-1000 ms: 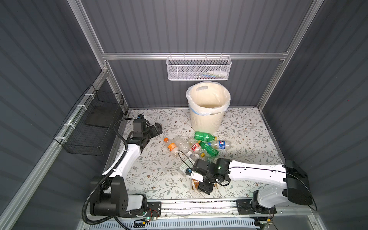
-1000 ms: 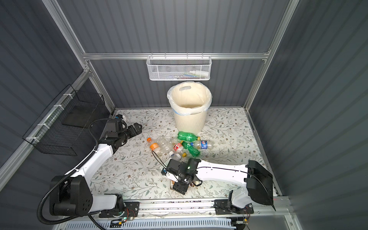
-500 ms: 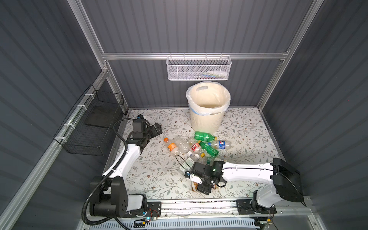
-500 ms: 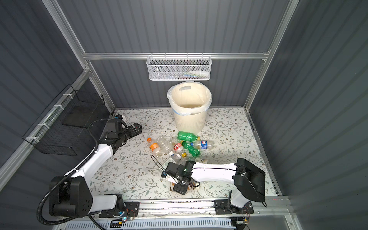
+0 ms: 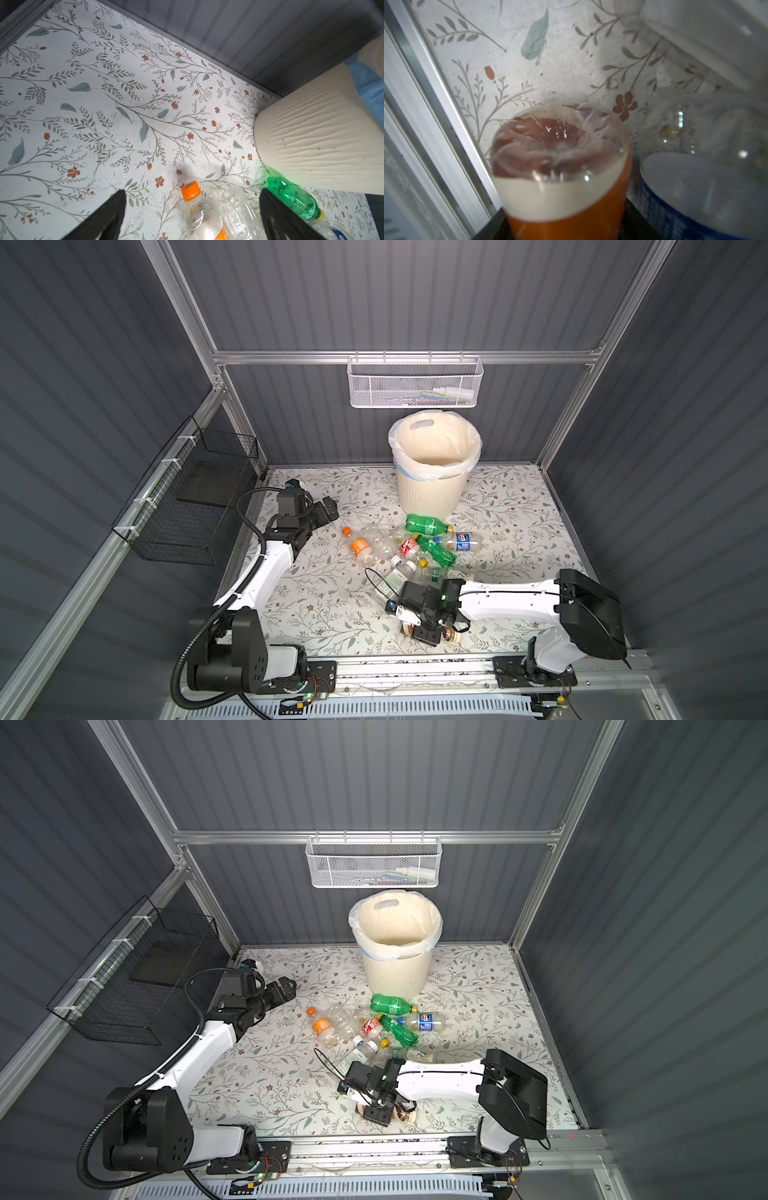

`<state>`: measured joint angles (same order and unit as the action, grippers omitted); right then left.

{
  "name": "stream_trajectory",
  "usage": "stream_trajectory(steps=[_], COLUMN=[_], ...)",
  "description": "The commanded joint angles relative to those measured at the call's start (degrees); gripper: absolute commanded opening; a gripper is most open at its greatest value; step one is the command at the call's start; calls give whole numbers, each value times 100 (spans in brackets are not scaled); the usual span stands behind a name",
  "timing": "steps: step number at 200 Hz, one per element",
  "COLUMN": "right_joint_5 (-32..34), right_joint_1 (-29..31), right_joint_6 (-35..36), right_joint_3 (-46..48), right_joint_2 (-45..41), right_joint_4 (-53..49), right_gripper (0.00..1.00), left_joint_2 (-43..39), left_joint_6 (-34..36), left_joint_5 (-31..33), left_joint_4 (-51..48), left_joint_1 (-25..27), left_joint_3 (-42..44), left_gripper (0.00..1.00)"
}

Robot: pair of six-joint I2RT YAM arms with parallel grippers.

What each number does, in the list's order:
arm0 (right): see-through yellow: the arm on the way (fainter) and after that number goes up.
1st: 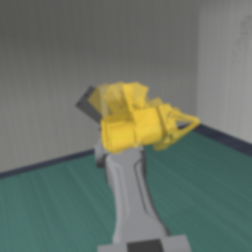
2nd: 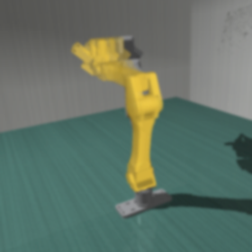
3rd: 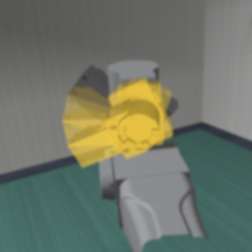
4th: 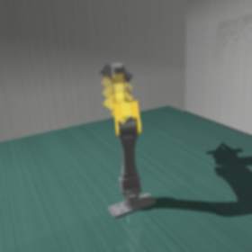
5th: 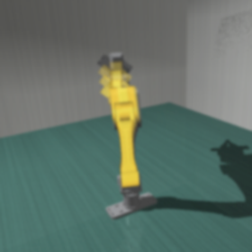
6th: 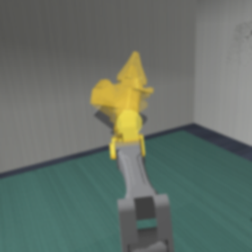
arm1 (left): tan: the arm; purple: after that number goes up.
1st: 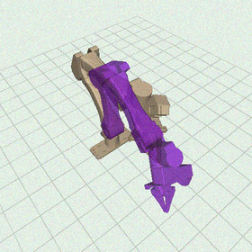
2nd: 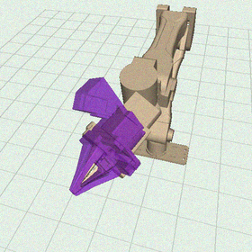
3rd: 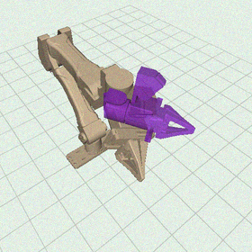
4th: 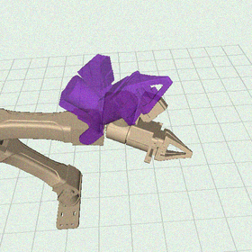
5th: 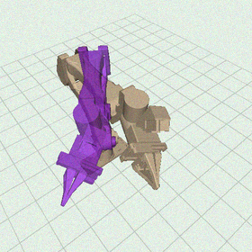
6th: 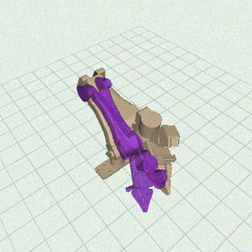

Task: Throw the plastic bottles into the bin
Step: 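Close the right gripper on the brown Nescafe bottle and lift it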

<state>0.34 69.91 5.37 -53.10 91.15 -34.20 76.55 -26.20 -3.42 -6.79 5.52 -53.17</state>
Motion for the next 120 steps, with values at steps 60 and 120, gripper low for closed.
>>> stream_trajectory(steps=[60, 120], right_joint_5=[387, 238], right_joint_1=[-303, -1444], right_joint_6=[-175, -612], right_joint_3=[-402, -393], right_joint_2=[-988, -2080], right_joint_4=[-160, 672], right_gripper=[51, 50], left_joint_2=[123, 93], left_joint_6=[-25, -44], left_joint_5=[-69, -188], left_joint_4=[35, 12], left_joint_1=[-34, -33], left_joint_3=[1, 39], left_gripper=[100, 100])
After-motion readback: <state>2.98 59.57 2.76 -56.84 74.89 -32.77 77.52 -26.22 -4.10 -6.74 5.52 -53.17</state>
